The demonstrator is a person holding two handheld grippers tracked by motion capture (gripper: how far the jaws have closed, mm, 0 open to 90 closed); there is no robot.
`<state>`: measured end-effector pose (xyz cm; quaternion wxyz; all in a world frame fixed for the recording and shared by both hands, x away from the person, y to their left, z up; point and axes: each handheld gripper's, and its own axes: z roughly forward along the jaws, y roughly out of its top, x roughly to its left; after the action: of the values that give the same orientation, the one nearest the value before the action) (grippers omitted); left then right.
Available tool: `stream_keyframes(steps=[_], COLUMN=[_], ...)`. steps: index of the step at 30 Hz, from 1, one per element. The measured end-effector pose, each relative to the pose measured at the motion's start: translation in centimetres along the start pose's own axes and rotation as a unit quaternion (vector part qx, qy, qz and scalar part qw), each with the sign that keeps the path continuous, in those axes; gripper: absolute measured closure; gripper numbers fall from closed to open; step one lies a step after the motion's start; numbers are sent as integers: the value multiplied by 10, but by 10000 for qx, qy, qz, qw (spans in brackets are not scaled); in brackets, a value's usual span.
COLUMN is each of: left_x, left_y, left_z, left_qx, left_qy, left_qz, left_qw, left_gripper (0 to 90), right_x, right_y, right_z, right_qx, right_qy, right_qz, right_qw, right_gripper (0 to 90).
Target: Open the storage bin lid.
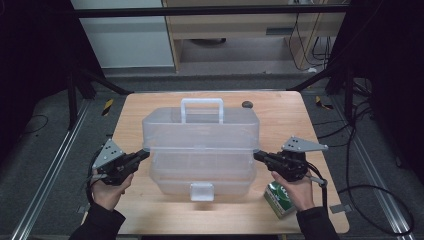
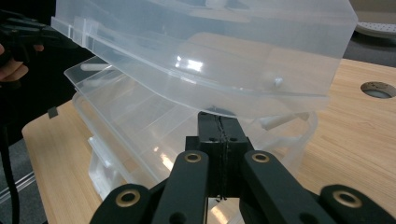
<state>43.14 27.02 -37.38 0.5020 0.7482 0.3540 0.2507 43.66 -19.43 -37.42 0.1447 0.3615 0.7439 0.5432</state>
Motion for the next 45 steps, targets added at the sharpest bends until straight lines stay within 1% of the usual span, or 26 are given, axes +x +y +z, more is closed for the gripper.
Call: stream_keyframes(steps=[3, 4, 5, 7, 8, 9, 11, 13, 17, 19, 22, 27, 33, 35, 40, 42, 45], left_x=[0, 1, 1, 3, 3, 3, 3, 2, 2, 3, 4, 5, 6, 6, 4, 4, 5], left_y=[-3, -4, -6, -8, -8, -9, -8, -7, -3, -3, -1, 0, 2, 2, 2, 2, 2], left_z=[-1, -2, -2, -1, -1, 1, 3, 6, 12, 14, 16, 19, 21, 21, 21, 20, 20], left_qx=[23, 41, 58, 105, 105, 95, 104, 112, 114, 87, 31, 14, -36, -37, -14, -11, 7], left_qy=[100, 162, 240, 376, 376, 461, 496, 536, 605, 610, 653, 605, 632, 632, 704, 714, 718], left_qz=[25, 12, 22, 16, 16, 57, 62, 122, 175, 144, 171, 159, 166, 163, 196, 185, 194], left_qw=[9999, 9999, 9997, 9992, 9992, 9989, 9987, 9984, 9980, 9980, 9977, 9980, 9979, 9979, 9973, 9973, 9972], left_gripper=[886, 844, 844, 776, 749, 724, 671, 655, 620, 619, 614, 637, 656, 657, 669, 673, 677], right_x=[0, 0, 0, 0, 0, 0, 0, 0, 1, 1, 0, 1, 1, 1, 1, 1, 1], right_y=[0, 0, 0, 0, 0, 0, 0, 0, 0, 0, 0, 1, 0, 0, 0, -1, -2], right_z=[0, 0, 0, 0, 0, 0, 0, 1, 1, 1, 1, 1, 2, 2, 3, 3, 4], right_qx=[20, 26, 35, 37, 37, 42, 47, 51, 64, 60, 64, 67, 76, 82, 88, 118, 188], right_qy=[-5, 3, -5, 3, 3, 0, -2, 9, 5, 5, 3, 16, 9, 19, 26, -3, -129], right_qz=[-6, -5, -20, -15, -15, -26, -21, -20, -21, -26, -33, -12, -23, -19, -13, -23, -59], right_qw=[10000, 10000, 10000, 10000, 10000, 10000, 10000, 10000, 10000, 10000, 10000, 10000, 10000, 10000, 10000, 9999, 9997], right_gripper=[900, 900, 900, 900, 900, 900, 900, 900, 900, 900, 900, 900, 900, 900, 900, 888, 871])
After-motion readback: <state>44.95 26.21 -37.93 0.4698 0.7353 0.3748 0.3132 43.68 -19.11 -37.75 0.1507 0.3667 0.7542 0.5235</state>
